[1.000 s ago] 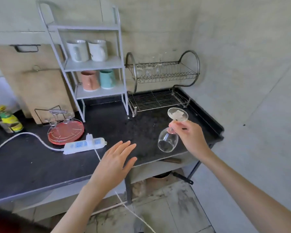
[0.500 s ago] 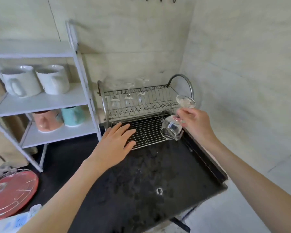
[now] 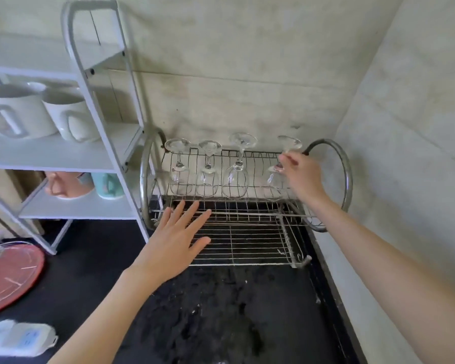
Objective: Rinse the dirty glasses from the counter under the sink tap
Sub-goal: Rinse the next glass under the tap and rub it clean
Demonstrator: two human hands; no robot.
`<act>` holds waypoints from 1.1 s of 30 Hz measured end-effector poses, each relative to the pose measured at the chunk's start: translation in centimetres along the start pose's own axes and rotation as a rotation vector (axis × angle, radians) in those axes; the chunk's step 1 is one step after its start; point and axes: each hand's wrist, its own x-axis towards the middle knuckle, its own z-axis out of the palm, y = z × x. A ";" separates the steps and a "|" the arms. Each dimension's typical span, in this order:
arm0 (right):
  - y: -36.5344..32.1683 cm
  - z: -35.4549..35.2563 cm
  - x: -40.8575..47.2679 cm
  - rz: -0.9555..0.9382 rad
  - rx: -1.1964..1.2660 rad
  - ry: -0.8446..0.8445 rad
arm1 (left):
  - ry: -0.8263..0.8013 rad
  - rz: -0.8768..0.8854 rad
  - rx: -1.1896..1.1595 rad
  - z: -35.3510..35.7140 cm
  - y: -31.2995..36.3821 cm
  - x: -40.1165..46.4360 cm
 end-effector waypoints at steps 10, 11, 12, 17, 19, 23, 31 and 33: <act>3.1 3.4 3.5 -0.035 0.033 -0.116 | 0.054 -0.072 -0.005 0.6 0.5 0.2; 3.3 3.7 3.5 -0.035 0.042 -0.126 | 0.060 -0.075 -0.003 0.6 0.5 0.2; 3.5 3.9 3.5 -0.038 0.041 -0.136 | 0.067 -0.078 -0.004 0.6 0.5 0.2; 3.9 4.4 3.5 -0.071 0.006 -0.141 | 0.101 -0.092 -0.002 0.7 0.9 0.2; 3.8 4.4 3.5 -0.082 -0.011 -0.142 | 0.117 -0.092 0.004 0.7 1.0 0.2; 3.6 4.3 3.2 -0.081 0.007 -0.166 | 0.121 -0.096 -0.007 0.8 0.9 0.2; 3.3 3.8 2.6 -0.032 0.043 -0.216 | 0.078 -0.070 0.002 0.5 0.3 0.3; 3.2 3.5 2.2 -0.007 0.047 -0.246 | 0.053 -0.062 0.020 0.4 0.2 0.2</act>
